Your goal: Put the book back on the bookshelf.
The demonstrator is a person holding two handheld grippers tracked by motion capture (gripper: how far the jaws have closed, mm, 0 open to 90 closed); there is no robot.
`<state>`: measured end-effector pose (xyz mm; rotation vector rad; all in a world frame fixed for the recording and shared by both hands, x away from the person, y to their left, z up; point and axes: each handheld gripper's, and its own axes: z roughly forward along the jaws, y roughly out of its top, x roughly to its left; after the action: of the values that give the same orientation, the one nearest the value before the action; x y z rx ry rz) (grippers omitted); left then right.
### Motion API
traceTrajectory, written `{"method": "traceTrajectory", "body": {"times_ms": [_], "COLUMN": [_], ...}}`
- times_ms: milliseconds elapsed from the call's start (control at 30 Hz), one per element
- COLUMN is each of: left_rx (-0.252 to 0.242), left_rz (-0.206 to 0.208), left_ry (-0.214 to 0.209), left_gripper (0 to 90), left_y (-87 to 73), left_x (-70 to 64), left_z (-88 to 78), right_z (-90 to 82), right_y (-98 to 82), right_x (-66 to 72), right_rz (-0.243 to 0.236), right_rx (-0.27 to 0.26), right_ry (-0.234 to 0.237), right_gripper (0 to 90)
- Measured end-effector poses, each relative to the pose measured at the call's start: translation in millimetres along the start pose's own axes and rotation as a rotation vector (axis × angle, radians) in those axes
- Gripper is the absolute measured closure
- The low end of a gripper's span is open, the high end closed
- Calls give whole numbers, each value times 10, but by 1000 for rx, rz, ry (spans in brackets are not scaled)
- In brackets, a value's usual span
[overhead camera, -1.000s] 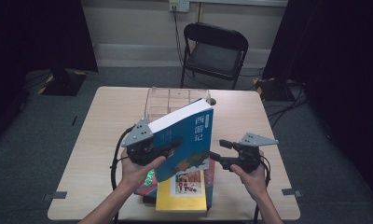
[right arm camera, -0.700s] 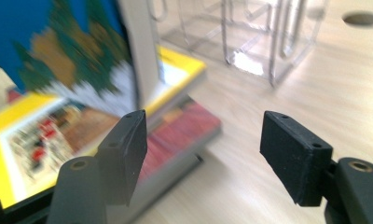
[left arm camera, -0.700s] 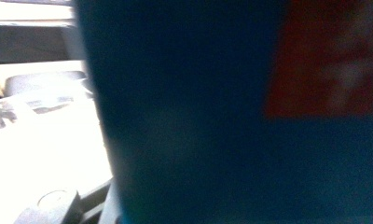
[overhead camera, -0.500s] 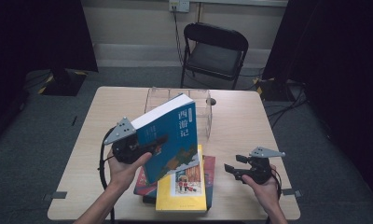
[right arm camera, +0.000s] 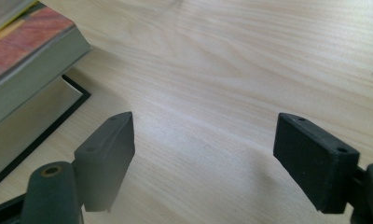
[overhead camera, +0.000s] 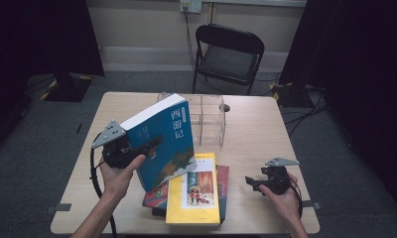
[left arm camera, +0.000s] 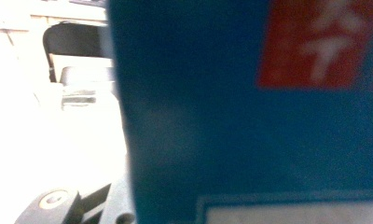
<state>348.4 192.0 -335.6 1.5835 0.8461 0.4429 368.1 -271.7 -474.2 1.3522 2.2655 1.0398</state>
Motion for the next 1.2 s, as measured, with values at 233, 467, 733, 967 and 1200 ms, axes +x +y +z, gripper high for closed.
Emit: {"method": "traceTrajectory", "body": {"times_ms": [233,467,733,967,1200], "left_rx": [-5,-19,-28,-12,-17], "left_rz": [-23,-26,-37,-7,-5], "left_ry": [27,51,117,153,226], "left_gripper": [618,618,618,618,619], "left_y": [34,60,116,227,254], "left_x": [70,155,304,341,369], "left_z": [-24,-77,-124,-17,165], "right_z": [43,168,213,223,223], "right_y": [-17,-65,-130,-150,-150], "right_x": [14,53,72,73,74], "right_rz": [-23,-77,-72,-73,-73], "right_rx": [27,90,8,-15,-16], "right_ry": [-23,-71,-78,-77,-78], "right_gripper": [205,138,119,119,119]}}
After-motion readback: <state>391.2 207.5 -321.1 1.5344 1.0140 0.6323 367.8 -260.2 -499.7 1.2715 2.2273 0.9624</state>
